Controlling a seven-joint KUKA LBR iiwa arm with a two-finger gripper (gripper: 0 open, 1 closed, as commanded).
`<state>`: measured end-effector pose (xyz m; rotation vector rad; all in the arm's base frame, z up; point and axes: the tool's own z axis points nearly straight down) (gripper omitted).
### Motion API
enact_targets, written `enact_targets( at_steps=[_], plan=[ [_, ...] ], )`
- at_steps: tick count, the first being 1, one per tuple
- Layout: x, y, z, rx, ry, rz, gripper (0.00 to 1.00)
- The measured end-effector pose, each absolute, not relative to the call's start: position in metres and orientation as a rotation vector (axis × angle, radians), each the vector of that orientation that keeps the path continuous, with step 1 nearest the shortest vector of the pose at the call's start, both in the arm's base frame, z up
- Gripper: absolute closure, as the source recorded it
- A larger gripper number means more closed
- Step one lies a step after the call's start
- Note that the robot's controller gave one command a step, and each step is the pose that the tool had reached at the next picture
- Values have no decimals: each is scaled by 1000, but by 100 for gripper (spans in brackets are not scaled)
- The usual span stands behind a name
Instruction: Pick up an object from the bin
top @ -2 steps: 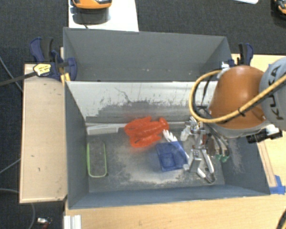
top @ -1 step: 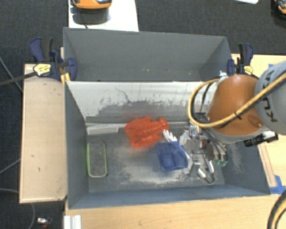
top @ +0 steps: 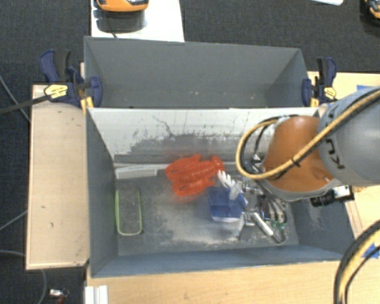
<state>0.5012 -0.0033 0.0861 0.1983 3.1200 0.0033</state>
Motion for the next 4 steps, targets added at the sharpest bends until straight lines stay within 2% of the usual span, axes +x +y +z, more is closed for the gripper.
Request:
enact_targets(
  at_steps=[1,2,3,4],
  plan=[
    [506,-2,72,161,3121,2,0],
    [508,-9,71,102,3131,3,100],
    [508,-9,71,102,3130,3,100],
    [507,-8,135,64,3139,2,100]
  ],
)
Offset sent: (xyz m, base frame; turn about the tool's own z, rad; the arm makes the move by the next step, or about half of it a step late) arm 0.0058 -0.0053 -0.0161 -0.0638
